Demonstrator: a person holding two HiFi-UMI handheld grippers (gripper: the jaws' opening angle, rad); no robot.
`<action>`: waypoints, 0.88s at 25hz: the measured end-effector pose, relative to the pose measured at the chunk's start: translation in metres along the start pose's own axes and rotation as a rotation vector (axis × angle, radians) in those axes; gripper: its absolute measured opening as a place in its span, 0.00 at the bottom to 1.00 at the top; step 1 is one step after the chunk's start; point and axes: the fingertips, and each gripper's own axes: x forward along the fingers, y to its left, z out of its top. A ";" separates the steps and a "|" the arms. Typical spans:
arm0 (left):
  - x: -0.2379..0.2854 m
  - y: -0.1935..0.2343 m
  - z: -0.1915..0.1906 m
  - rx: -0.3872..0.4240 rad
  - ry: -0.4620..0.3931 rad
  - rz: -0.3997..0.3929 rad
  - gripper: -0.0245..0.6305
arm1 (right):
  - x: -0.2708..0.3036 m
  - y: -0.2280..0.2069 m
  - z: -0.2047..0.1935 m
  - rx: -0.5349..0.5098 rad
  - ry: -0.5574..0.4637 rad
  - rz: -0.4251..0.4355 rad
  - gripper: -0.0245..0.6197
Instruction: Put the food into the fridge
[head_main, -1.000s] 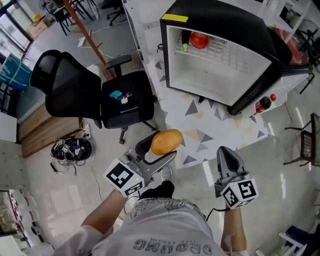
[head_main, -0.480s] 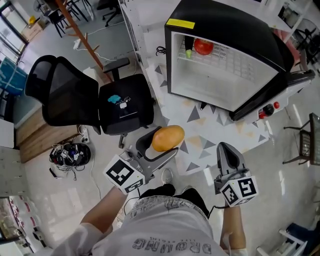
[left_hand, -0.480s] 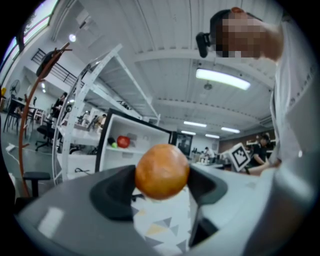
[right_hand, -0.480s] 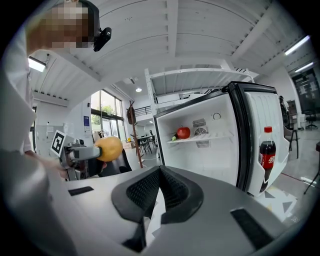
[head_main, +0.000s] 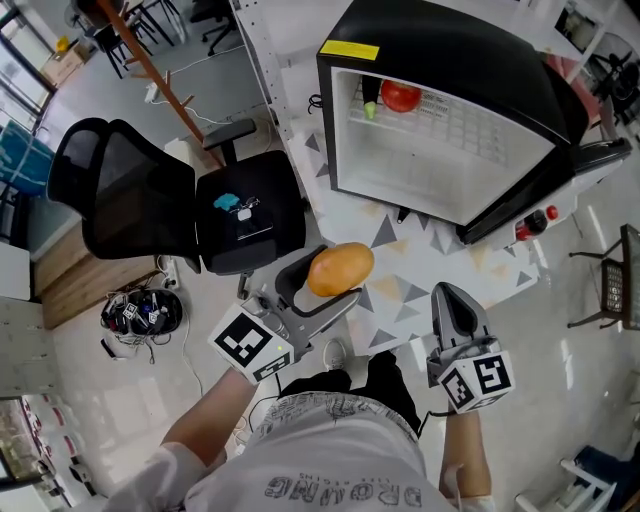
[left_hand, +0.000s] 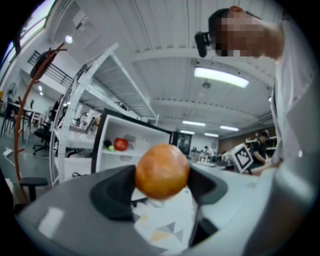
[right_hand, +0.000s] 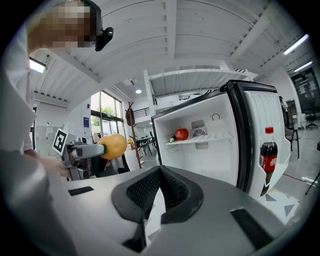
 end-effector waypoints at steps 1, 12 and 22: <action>0.004 0.000 0.000 0.002 0.000 0.001 0.53 | 0.001 -0.002 0.001 -0.002 -0.002 0.003 0.04; 0.077 0.002 0.017 0.043 -0.001 -0.004 0.53 | 0.010 -0.050 0.027 -0.008 -0.033 0.028 0.04; 0.159 0.012 0.034 0.099 0.002 0.007 0.53 | 0.017 -0.101 0.039 -0.007 -0.032 0.072 0.04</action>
